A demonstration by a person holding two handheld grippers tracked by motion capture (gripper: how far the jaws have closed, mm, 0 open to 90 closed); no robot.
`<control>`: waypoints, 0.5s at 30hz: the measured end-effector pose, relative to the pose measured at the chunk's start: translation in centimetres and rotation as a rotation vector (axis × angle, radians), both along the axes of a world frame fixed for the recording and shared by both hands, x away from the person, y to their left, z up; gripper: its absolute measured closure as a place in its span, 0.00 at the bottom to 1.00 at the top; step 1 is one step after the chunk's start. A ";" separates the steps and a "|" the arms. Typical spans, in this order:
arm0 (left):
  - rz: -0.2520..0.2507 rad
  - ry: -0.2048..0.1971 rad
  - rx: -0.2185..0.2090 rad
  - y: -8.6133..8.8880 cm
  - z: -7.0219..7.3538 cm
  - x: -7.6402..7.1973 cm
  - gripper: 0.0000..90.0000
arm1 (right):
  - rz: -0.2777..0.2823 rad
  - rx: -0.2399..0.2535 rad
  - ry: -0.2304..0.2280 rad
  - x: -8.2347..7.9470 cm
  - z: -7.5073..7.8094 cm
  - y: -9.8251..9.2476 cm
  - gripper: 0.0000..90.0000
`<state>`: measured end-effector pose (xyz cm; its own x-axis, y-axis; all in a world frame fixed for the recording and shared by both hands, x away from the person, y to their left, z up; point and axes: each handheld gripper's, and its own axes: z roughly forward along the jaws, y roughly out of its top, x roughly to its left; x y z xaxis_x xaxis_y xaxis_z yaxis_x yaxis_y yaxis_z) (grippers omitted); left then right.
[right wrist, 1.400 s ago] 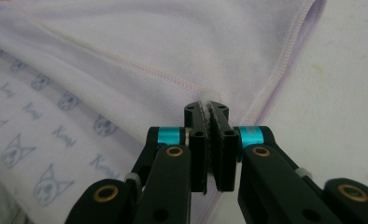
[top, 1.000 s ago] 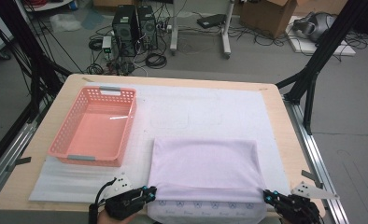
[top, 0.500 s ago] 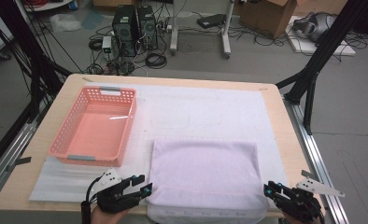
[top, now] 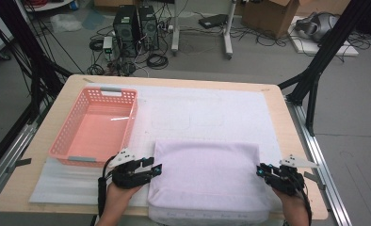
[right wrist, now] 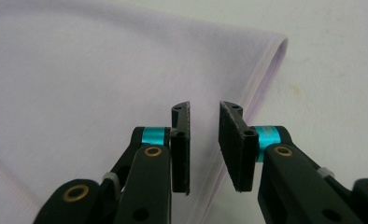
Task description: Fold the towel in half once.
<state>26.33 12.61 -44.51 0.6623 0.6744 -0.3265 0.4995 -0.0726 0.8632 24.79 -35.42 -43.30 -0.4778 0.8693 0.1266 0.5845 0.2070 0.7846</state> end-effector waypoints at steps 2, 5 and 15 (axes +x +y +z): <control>-0.009 0.011 0.007 -0.4 0.0 0.8 0.57 | 0.004 0.004 0.000 1.5 -0.1 0.3 0.82; -0.012 0.012 0.029 -0.9 -0.1 1.9 0.57 | 0.011 -0.006 0.002 3.6 -0.3 0.9 0.82; 0.058 -0.007 0.096 -0.9 -0.1 3.2 0.55 | -0.135 -0.104 -0.008 5.4 -1.2 -0.6 0.81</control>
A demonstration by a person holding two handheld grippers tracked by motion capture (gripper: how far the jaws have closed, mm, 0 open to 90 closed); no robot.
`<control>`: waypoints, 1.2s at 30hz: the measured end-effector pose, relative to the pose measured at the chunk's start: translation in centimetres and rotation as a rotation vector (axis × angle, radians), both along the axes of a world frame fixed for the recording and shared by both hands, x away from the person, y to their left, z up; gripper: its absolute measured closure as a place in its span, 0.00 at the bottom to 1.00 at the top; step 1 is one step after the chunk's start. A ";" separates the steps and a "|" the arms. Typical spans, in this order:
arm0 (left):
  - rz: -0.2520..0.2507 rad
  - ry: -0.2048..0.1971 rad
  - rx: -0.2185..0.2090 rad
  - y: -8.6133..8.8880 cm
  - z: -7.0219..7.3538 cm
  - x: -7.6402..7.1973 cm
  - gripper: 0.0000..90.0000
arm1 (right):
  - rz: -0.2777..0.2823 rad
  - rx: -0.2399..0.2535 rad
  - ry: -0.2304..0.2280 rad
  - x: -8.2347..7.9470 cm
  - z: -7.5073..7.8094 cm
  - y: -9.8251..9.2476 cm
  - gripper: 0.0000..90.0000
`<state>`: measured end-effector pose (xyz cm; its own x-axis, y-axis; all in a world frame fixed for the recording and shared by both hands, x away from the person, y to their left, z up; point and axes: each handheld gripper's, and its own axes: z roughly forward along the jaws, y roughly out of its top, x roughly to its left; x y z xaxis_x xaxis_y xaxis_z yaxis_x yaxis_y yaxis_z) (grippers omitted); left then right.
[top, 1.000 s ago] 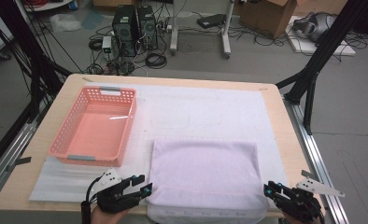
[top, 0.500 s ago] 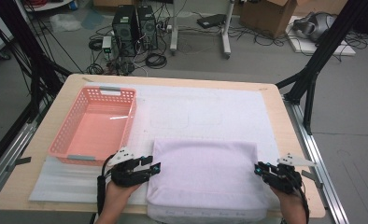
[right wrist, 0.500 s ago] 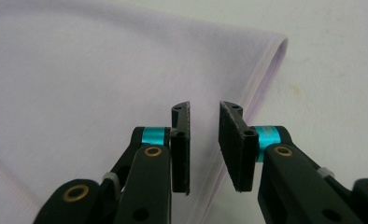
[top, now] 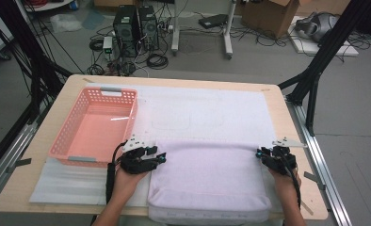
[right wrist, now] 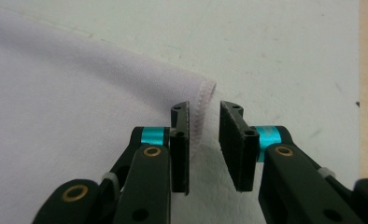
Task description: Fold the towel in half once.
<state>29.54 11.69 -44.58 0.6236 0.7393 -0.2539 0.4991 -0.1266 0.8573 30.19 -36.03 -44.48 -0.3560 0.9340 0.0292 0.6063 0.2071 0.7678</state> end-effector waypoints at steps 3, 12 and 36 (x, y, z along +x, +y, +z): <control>0.034 0.006 0.019 0.1 -0.1 0.3 0.54 | 0.023 0.047 -0.015 -0.9 0.4 -0.4 0.79; 0.101 0.107 0.072 -0.7 -0.7 3.4 0.53 | 0.083 0.088 -0.008 -2.3 1.1 -0.4 0.64; 0.077 0.116 0.109 -1.8 -0.8 3.5 0.95 | 0.052 0.114 0.095 -0.8 -0.3 0.8 0.93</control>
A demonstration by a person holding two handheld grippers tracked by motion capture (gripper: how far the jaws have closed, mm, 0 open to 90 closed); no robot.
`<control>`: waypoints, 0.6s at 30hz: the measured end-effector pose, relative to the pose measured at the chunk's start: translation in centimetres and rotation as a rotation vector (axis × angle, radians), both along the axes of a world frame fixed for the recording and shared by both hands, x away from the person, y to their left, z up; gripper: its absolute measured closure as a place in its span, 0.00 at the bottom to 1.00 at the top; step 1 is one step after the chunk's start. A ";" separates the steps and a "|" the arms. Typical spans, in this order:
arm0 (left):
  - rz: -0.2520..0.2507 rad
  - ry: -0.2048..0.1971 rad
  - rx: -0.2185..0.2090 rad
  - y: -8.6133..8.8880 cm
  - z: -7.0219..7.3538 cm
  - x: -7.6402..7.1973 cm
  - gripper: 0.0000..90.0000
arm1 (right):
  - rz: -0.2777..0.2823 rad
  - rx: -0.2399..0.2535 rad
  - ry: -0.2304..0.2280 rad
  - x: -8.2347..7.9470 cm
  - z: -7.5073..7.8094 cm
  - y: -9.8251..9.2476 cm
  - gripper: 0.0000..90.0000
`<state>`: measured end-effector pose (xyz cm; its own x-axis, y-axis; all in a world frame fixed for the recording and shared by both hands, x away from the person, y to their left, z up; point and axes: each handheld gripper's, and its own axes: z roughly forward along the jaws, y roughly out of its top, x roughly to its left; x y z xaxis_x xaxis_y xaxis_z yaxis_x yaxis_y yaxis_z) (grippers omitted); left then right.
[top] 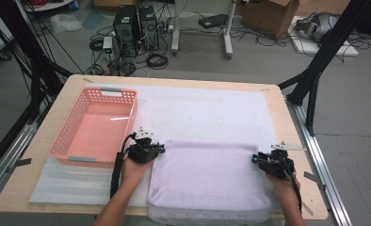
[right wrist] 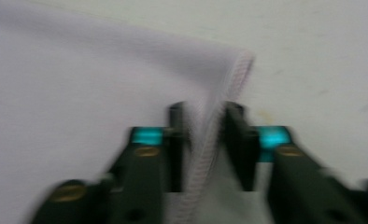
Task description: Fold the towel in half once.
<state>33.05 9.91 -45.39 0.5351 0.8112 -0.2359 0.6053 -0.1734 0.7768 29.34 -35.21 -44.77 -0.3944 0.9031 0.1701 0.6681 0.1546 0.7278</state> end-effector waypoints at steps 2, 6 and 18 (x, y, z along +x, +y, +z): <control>0.002 0.001 -0.003 0.0 0.0 0.0 0.95 | 0.005 -0.014 0.012 0.1 0.2 0.2 0.95; 0.018 -0.027 -0.028 0.2 0.3 -0.1 0.96 | 0.016 -0.014 0.006 0.2 0.3 0.1 0.96; 0.050 -0.097 -0.079 0.0 3.5 3.0 0.96 | -0.012 -0.016 -0.162 1.2 2.3 -0.5 0.96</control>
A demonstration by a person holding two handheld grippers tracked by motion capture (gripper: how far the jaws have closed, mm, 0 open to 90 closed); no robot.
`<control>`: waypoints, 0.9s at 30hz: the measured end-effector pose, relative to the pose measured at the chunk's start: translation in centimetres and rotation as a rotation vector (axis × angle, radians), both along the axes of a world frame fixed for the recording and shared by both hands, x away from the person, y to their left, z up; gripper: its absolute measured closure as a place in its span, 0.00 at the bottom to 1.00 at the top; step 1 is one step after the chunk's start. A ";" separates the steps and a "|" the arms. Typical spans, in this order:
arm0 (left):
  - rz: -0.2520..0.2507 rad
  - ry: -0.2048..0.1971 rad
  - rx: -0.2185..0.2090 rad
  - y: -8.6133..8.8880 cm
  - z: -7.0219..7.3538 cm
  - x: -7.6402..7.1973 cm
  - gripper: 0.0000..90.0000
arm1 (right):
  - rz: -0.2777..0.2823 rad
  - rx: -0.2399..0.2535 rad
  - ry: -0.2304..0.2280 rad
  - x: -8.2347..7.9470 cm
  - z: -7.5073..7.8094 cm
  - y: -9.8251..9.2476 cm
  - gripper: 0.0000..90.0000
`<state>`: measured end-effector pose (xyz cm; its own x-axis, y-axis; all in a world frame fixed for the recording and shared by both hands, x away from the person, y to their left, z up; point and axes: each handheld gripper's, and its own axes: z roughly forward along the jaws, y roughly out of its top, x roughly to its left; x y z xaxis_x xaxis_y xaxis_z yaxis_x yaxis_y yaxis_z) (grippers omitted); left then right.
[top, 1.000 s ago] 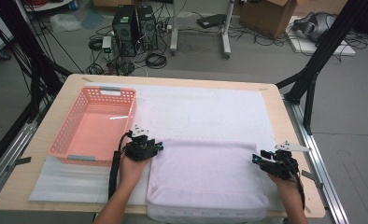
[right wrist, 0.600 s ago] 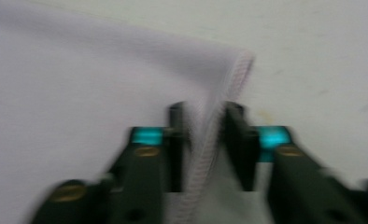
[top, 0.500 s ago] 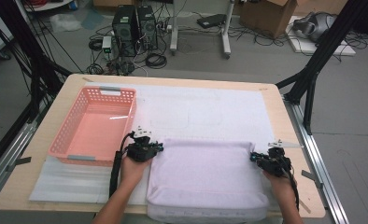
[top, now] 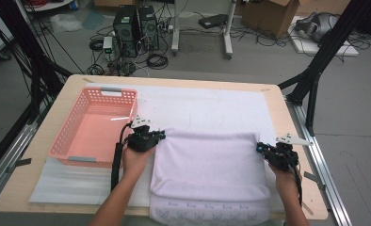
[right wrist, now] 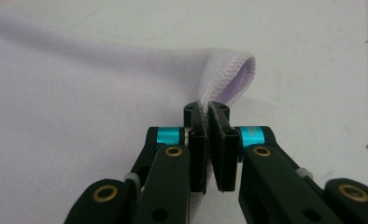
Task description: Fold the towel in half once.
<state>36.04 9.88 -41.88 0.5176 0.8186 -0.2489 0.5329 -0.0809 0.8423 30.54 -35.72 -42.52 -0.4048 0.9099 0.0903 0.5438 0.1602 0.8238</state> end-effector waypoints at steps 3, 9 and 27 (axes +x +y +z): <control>0.017 0.004 -0.003 -0.1 0.6 1.8 0.96 | -0.010 0.004 -0.011 1.4 0.3 -0.3 0.96; 0.050 0.010 -0.019 -0.2 1.3 5.5 0.96 | -0.007 -0.022 -0.013 5.1 1.2 -0.2 0.96; 0.054 -0.010 -0.019 -0.1 1.6 11.3 0.95 | -0.059 -0.010 -0.009 12.2 1.8 0.2 0.96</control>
<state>47.34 9.77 -40.29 0.4749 0.8408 -0.2598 0.5280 -0.0361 0.8485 42.77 -35.49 -40.73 -0.3509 0.9332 0.0775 0.5454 0.1364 0.8270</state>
